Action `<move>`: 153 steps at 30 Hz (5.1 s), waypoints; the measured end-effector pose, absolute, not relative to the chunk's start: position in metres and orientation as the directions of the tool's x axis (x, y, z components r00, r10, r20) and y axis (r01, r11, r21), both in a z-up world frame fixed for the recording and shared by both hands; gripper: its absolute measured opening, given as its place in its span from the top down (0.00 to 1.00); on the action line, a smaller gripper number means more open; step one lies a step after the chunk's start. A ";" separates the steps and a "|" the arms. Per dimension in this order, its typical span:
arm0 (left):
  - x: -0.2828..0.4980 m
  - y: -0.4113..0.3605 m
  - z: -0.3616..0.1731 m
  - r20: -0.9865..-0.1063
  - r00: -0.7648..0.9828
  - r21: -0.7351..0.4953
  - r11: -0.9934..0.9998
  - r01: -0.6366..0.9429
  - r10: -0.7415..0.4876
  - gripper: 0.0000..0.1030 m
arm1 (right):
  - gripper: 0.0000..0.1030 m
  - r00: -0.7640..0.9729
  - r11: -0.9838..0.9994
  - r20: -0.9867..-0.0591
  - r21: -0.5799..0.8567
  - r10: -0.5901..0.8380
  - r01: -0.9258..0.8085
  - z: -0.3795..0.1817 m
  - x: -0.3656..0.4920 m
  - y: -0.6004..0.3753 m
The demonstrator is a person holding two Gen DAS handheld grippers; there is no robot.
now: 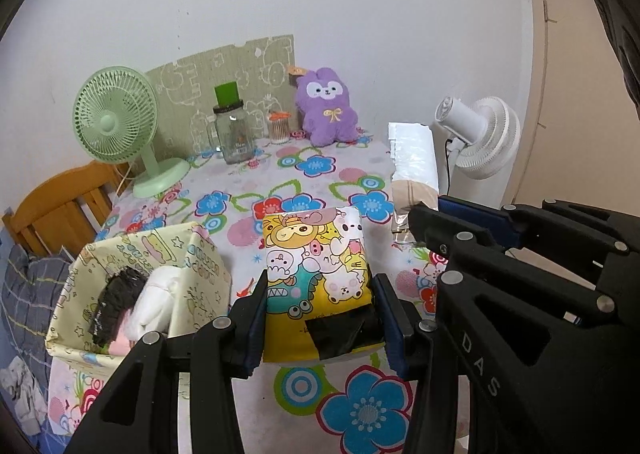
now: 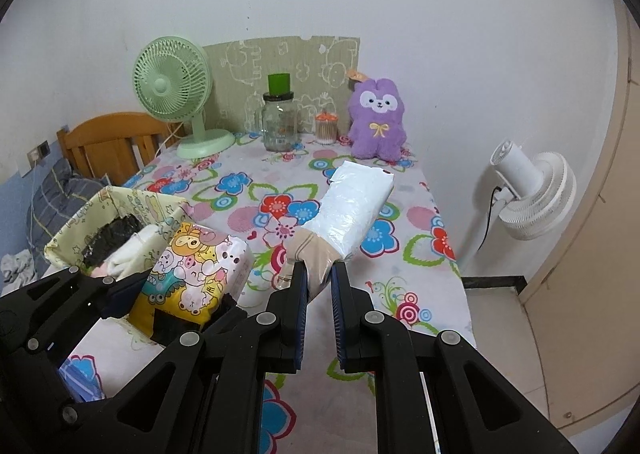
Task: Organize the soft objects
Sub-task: 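Lift and carry the cloth and snack box with both tools over the fabric box, then lower the cloth with the right tool while the left tool lowers the snack box, then open both, then withdraw both tools up and away from the fabric box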
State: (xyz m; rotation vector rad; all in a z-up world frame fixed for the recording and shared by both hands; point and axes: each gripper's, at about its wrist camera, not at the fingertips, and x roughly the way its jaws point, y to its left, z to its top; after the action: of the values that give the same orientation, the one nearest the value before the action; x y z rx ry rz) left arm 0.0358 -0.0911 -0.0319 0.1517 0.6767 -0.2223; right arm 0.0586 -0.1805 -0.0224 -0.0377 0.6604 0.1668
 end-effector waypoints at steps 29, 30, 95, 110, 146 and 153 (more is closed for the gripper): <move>0.038 -0.026 -0.010 -0.600 0.792 0.073 0.979 0.192 -0.110 0.52 | 0.86 0.778 0.968 -0.600 -0.025 0.185 -0.249 0.010 0.059 -0.113; 0.039 -0.024 -0.011 -0.600 0.793 0.074 0.979 0.189 -0.108 0.52 | 0.86 0.777 0.967 -0.600 -0.026 0.187 -0.253 0.010 0.060 -0.109; 0.109 0.132 -0.083 -0.729 0.683 0.054 0.998 -0.009 0.046 0.41 | 0.86 0.565 0.851 -0.733 0.038 0.380 -0.523 -0.046 0.126 0.058; 0.099 0.130 -0.084 -0.754 0.656 0.030 0.999 0.024 0.006 0.26 | 0.86 0.509 0.816 -0.752 0.066 0.419 -0.575 -0.052 0.125 0.067; 0.069 0.086 -0.038 -0.679 0.733 0.043 0.999 -0.010 0.036 0.05 | 0.14 0.671 0.905 -0.649 0.065 0.359 -0.421 -0.016 0.105 -0.015; 0.059 0.064 -0.020 -0.638 0.770 0.034 0.999 0.008 0.016 0.01 | 0.08 0.724 0.937 -0.610 0.093 0.321 -0.338 -0.002 0.093 -0.052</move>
State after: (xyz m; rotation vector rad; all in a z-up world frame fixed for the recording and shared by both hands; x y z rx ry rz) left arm 0.0591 0.0636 -0.0198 0.0352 0.6918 0.0045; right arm 0.0934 -0.0521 -0.0021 -0.0255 0.6684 0.3636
